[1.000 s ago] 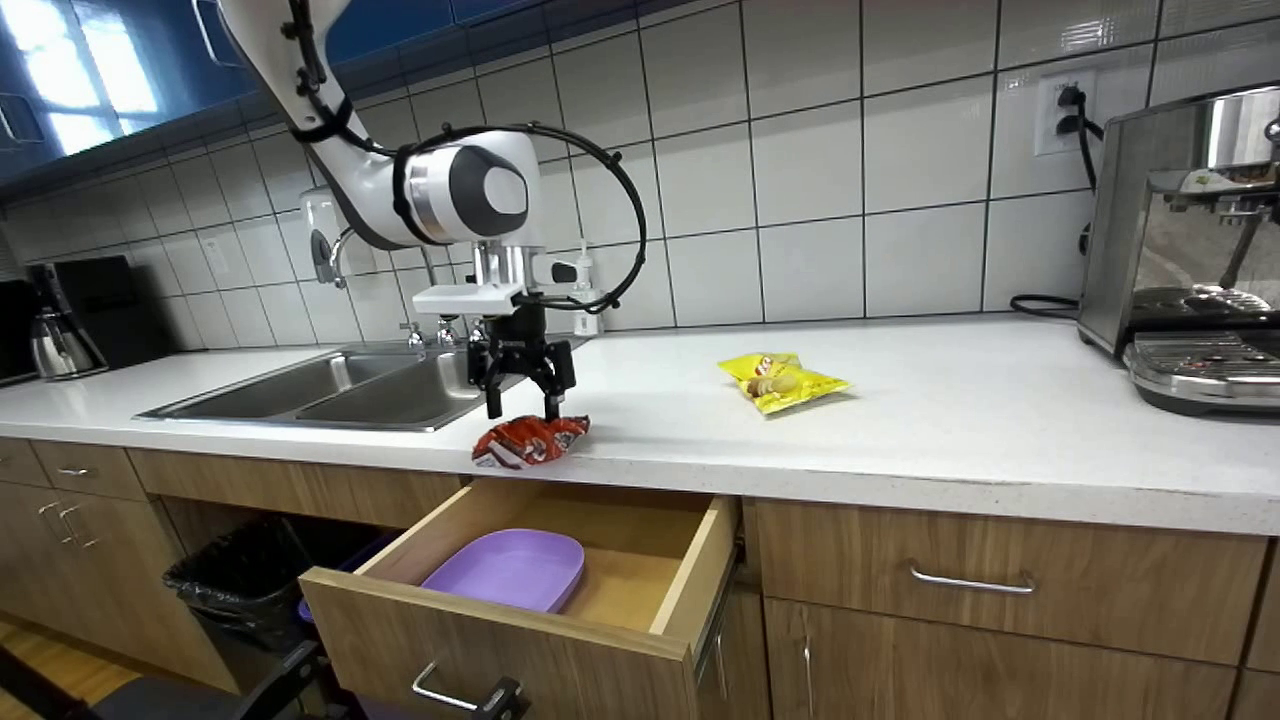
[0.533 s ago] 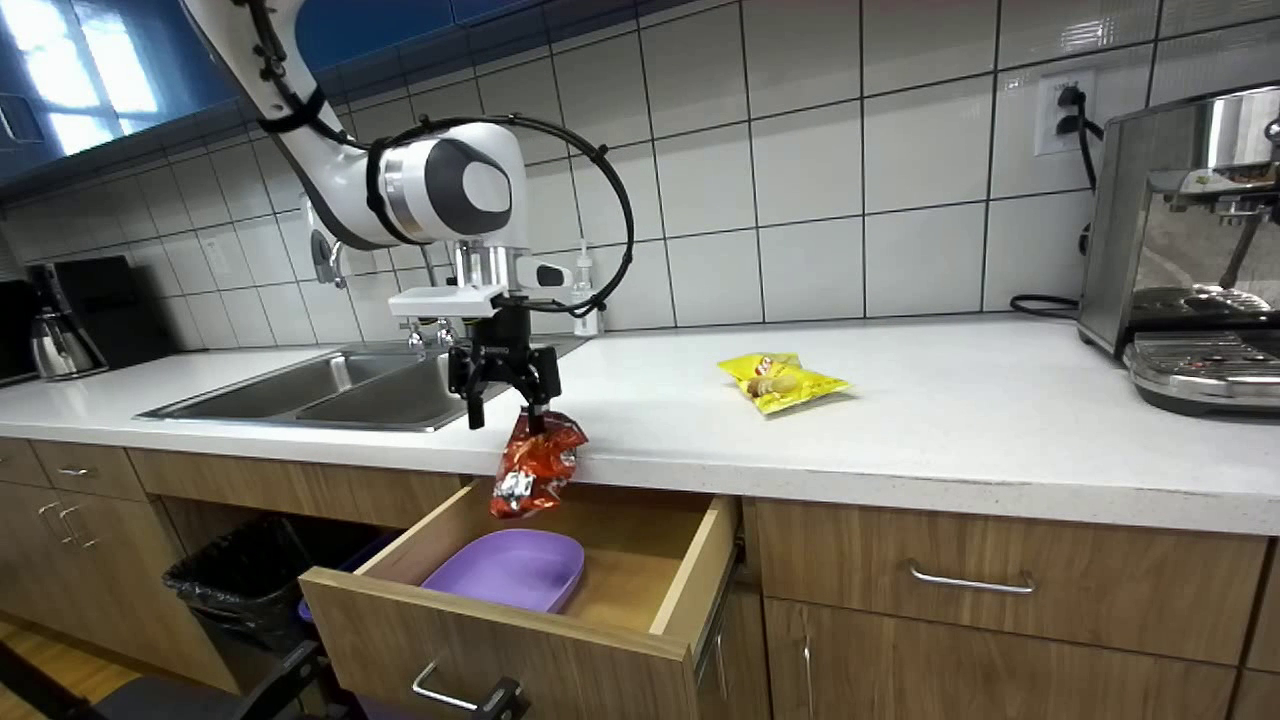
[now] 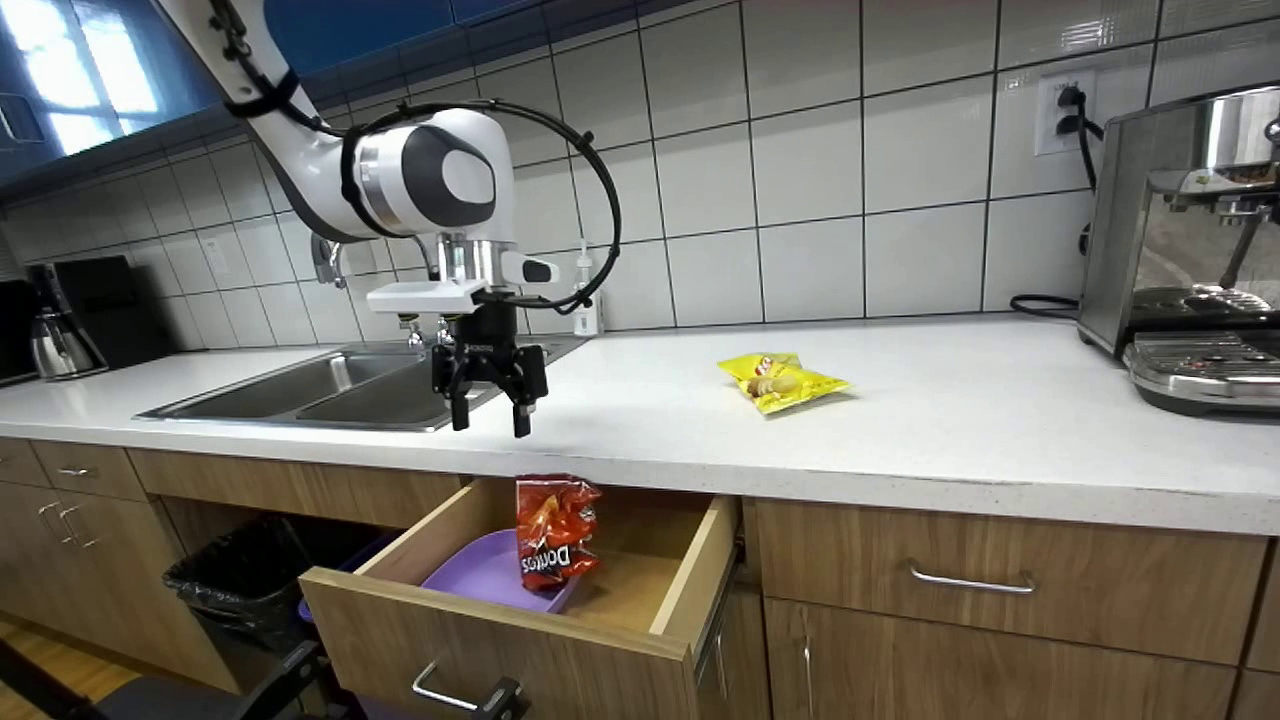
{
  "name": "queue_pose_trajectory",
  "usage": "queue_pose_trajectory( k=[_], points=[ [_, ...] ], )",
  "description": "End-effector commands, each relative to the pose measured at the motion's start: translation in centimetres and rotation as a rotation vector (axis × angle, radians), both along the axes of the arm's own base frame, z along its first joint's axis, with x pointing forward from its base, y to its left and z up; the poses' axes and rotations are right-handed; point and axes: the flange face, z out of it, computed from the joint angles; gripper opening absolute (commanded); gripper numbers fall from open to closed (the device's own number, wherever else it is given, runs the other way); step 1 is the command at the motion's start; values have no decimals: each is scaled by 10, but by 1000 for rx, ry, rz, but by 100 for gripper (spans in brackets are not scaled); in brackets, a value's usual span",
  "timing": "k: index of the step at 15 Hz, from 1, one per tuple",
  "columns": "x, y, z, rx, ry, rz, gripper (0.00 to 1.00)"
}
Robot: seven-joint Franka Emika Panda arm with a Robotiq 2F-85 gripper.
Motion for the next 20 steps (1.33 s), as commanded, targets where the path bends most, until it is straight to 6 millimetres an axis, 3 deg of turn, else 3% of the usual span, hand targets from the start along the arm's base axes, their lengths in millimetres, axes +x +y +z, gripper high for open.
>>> queue_pose_trajectory(
  k=[1,9,20],
  points=[
    [-11,0,15,19,-17,5,100],
    [-4,-12,32,28,-55,-31,100],
    [15,-71,55,16,-108,-134,100]
  ],
)
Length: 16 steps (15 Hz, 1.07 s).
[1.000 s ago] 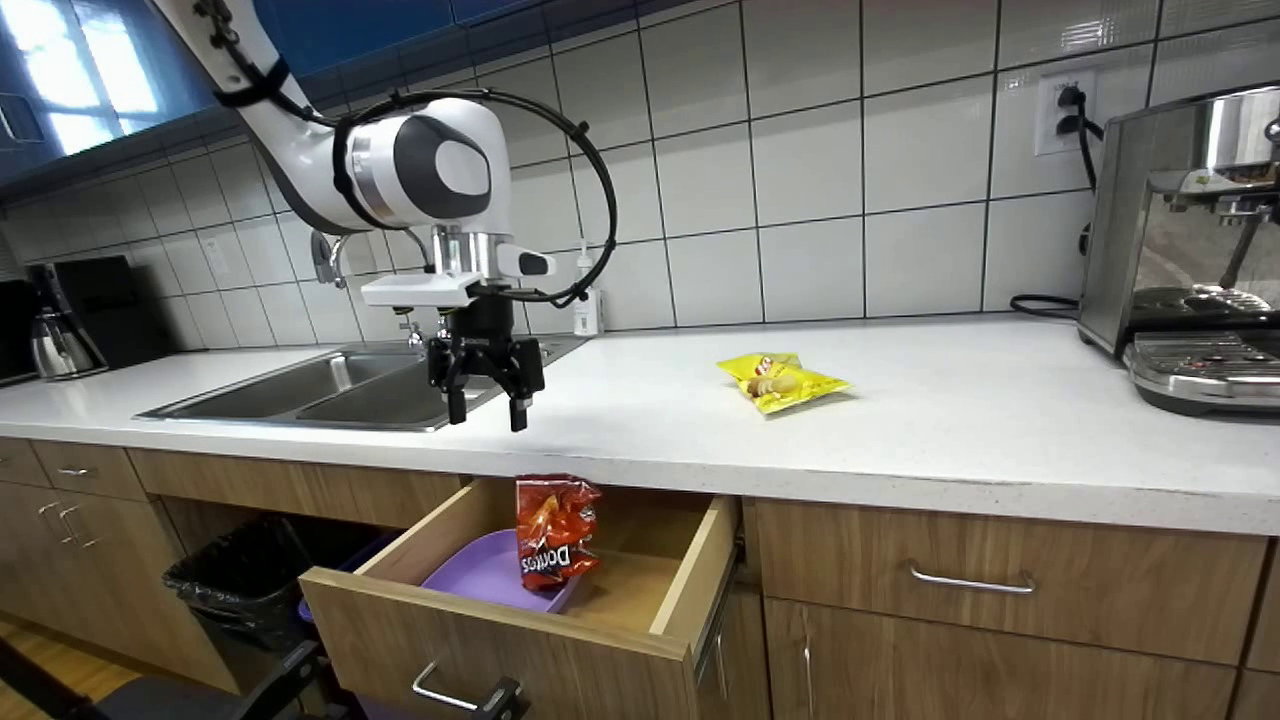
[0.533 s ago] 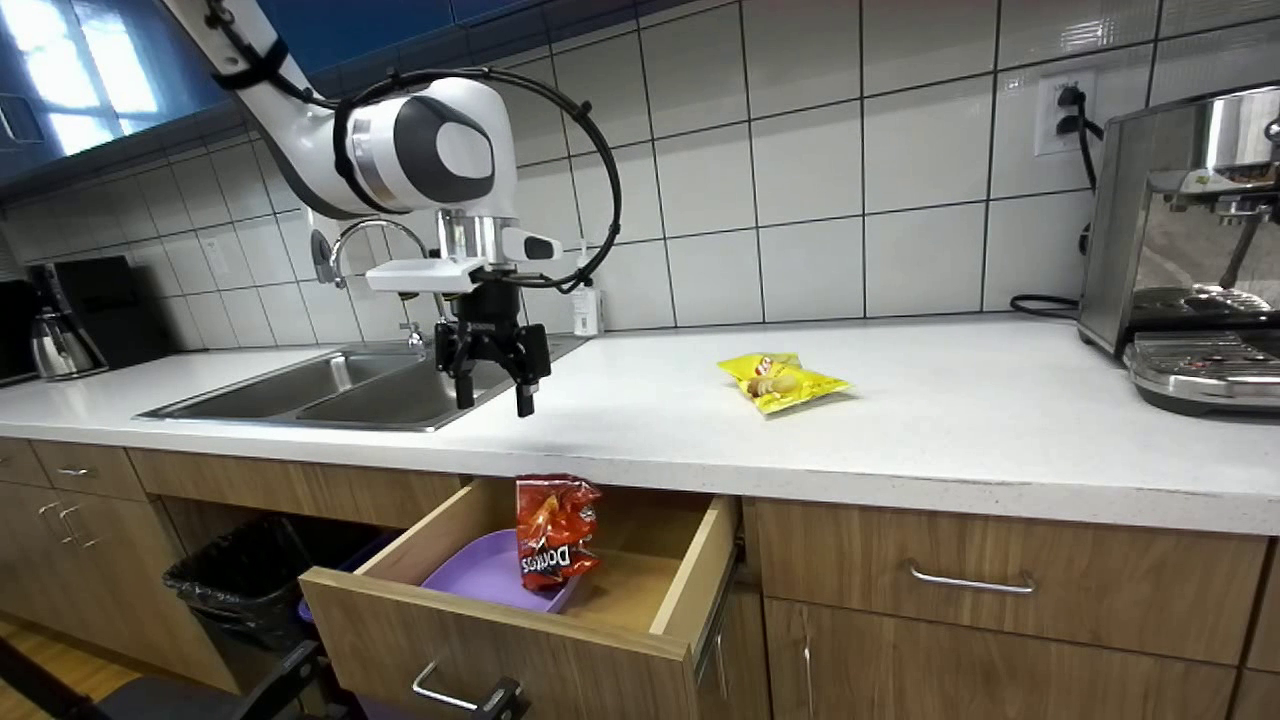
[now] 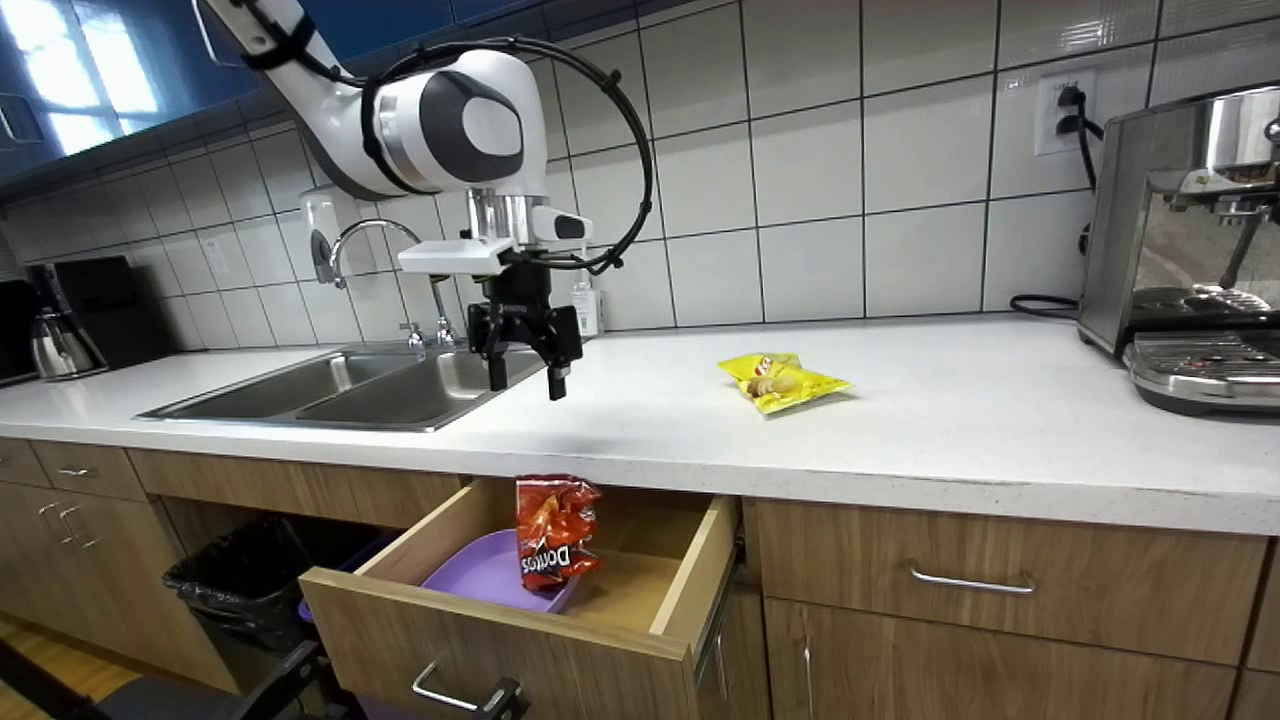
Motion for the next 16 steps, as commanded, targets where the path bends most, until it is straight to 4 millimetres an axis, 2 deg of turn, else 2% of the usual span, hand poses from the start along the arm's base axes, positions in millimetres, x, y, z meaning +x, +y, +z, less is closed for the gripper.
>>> queue_pose_trajectory(
  k=[1,8,16],
  points=[
    [9,-25,16,10,-28,-20,100],
    [35,-67,34,3,-78,-91,100],
    [79,-108,42,-25,-128,-165,100]
  ],
)
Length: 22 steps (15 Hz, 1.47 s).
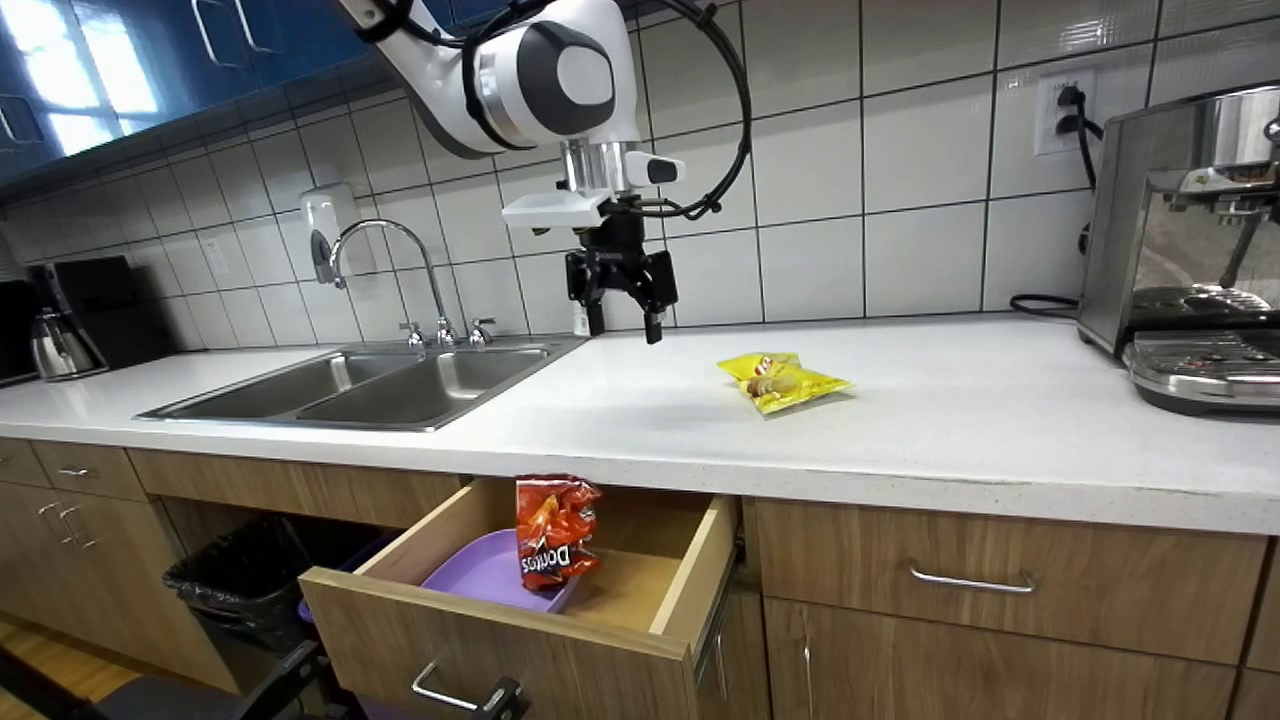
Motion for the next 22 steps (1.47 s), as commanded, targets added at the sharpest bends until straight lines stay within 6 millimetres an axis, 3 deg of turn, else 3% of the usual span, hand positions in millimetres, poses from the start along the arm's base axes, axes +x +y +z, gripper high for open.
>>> queue_pose_trajectory(
  k=[1,5,6,22],
  points=[
    [28,-22,3,6,-15,-34,100],
    [45,-35,9,0,-44,-74,100],
    [33,-28,3,-12,-36,-45,100],
    [37,-32,1,-24,-61,-69,100]
  ],
)
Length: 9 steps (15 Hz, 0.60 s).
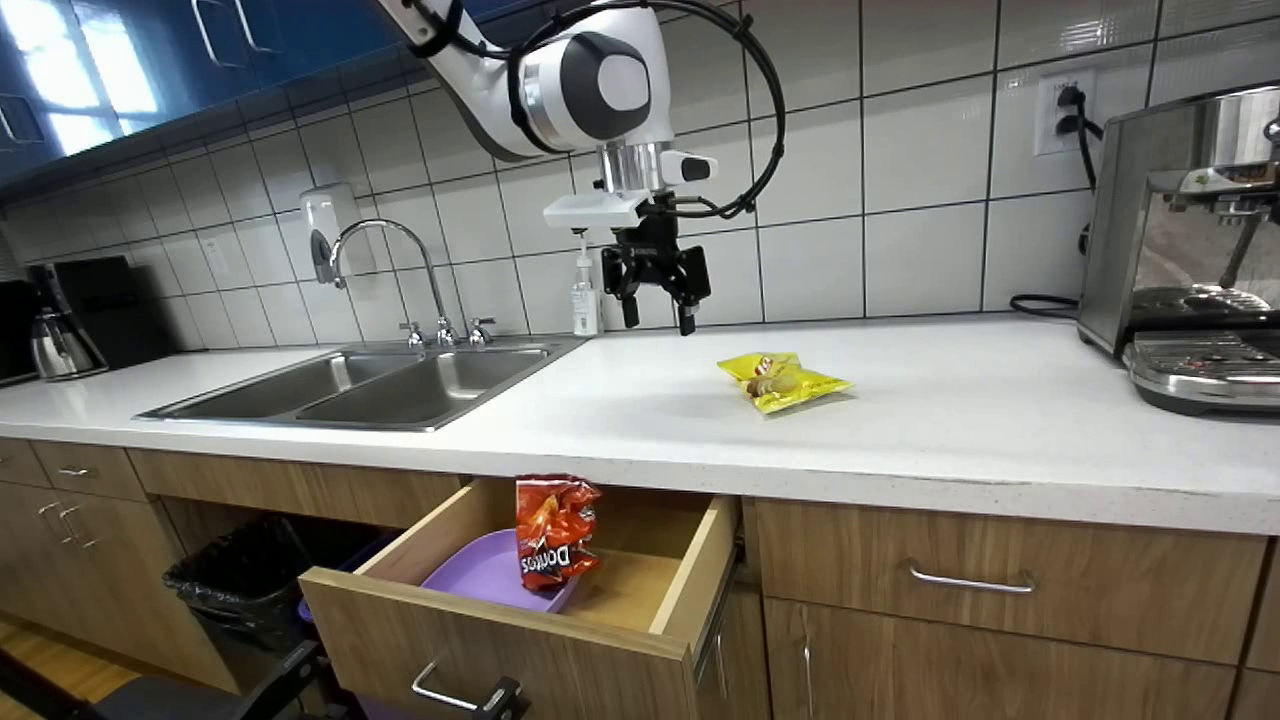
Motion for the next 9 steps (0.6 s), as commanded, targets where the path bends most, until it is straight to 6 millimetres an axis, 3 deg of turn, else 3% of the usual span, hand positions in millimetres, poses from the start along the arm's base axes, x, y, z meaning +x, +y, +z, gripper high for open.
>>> queue_pose_trajectory(
  k=[1,9],
  points=[
    [4,-5,4,-17,-30,-27,100],
    [15,-29,1,-36,-46,-55,100]
  ],
)
